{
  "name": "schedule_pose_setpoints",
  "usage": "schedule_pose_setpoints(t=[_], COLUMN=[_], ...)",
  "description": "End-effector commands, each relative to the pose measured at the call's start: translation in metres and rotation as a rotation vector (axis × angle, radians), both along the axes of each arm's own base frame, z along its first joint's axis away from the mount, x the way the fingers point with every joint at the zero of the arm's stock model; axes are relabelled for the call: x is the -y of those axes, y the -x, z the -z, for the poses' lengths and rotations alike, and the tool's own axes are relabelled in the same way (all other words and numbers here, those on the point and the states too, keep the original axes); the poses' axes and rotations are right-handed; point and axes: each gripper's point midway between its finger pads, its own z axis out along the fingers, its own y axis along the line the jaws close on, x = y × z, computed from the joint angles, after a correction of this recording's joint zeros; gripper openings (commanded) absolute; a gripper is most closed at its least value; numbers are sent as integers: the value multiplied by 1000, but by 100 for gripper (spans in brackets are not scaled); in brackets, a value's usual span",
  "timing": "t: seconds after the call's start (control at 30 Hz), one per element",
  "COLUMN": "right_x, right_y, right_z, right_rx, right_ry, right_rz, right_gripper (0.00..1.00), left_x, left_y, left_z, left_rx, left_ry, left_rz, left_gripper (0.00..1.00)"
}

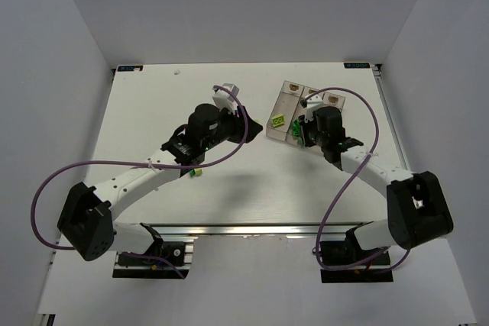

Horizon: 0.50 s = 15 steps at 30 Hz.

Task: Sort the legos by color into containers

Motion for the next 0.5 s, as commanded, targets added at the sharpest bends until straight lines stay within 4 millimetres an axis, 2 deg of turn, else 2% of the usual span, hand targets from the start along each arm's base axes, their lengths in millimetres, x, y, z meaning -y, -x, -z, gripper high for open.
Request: schedule_pose_setpoints(t=[0.0, 0.1, 0.3, 0.47], right_x=[12, 17, 17, 17], right_y=[-28, -34, -39, -41], right_z=[-19, -17, -18, -17], right_rx=[98, 101, 113, 122], right_ry=[60, 74, 66, 65], right_rz=[72, 107, 123, 125], right_gripper=[6, 12, 16, 32], left_x=[-5, -6, -5, -5], left_y=[1, 0, 0, -1], left_z=[-25, -24, -19, -16], left_rx=[64, 71, 64, 58], left_ry=[0, -7, -15, -20], left_rz=[-10, -11, -9, -8], left_gripper=[0, 0, 1, 2])
